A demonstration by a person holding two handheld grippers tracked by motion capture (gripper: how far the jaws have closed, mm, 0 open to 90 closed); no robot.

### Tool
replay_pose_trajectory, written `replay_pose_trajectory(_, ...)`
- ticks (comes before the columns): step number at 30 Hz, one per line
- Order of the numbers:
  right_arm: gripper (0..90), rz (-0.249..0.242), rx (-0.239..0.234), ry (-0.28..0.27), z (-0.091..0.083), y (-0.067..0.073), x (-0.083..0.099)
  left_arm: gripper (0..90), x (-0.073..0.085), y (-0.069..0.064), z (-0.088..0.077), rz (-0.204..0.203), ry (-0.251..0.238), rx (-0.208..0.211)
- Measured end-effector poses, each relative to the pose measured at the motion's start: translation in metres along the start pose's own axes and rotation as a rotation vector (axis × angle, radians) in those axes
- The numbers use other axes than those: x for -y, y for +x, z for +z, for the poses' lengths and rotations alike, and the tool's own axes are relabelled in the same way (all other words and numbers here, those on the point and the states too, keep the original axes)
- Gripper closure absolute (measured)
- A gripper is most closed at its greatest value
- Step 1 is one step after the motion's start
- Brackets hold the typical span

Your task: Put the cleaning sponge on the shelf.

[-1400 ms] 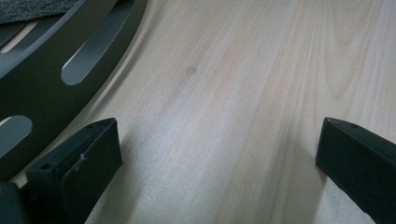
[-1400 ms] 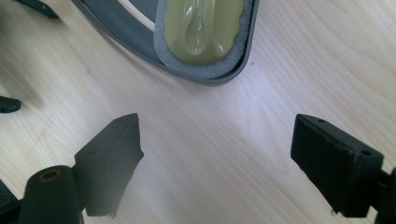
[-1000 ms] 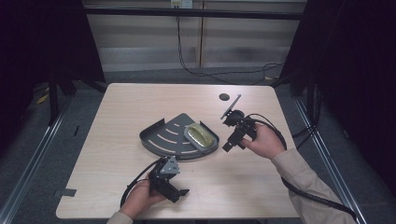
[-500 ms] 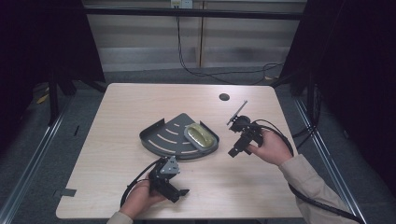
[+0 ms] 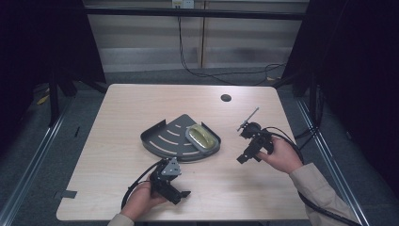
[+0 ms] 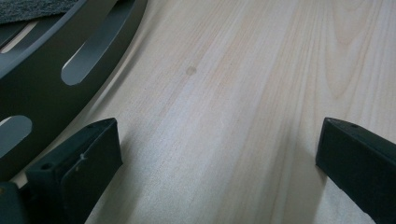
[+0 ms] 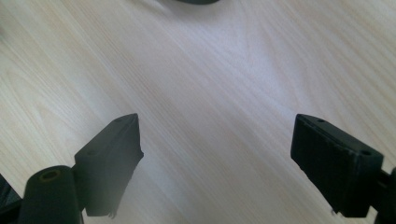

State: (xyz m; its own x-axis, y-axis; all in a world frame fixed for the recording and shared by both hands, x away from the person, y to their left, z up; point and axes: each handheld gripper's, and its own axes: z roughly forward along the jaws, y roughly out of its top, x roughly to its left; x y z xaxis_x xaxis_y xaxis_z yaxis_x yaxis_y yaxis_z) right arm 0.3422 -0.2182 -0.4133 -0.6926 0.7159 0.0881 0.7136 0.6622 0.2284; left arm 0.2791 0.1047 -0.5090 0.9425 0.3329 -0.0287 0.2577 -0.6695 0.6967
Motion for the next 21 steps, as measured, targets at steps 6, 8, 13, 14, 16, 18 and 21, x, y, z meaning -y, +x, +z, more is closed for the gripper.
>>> replay_pose_trajectory(6, 15.6, 0.006, -0.006, -0.003, 0.004, -0.002, 0.011, 0.0, 0.000, 0.000, 0.000, 0.000, -0.003, 0.002)
replay_pose_trajectory(8, 15.6, 0.010, -0.015, -0.008, 0.006, -0.003, 0.015, 0.0, 0.000, 0.000, 0.000, -0.001, -0.001, -0.001)
replay_pose_trajectory(13, 15.7, 0.027, -0.013, -0.007, 0.012, -0.007, 0.024, 0.0, 0.000, 0.000, 0.000, -0.001, -0.003, 0.002)
replay_pose_trajectory(14, 15.7, 0.027, -0.013, -0.007, 0.012, -0.007, 0.024, 0.0, 0.000, 0.000, 0.000, 0.000, -0.003, 0.002)
replay_pose_trajectory(16, 15.7, 0.031, -0.016, -0.004, 0.014, -0.009, 0.028, 0.0, 0.000, 0.000, 0.000, -0.002, -0.004, 0.002)
replay_pose_trajectory(18, 15.8, 0.037, -0.015, -0.004, 0.016, -0.011, 0.032, 0.0, 0.000, 0.000, 0.000, -0.002, -0.003, 0.002)
replay_pose_trajectory(21, 15.8, 0.049, -0.012, -0.010, 0.019, -0.014, 0.038, 0.0, 0.000, 0.000, 0.000, -0.001, -0.004, 0.002)
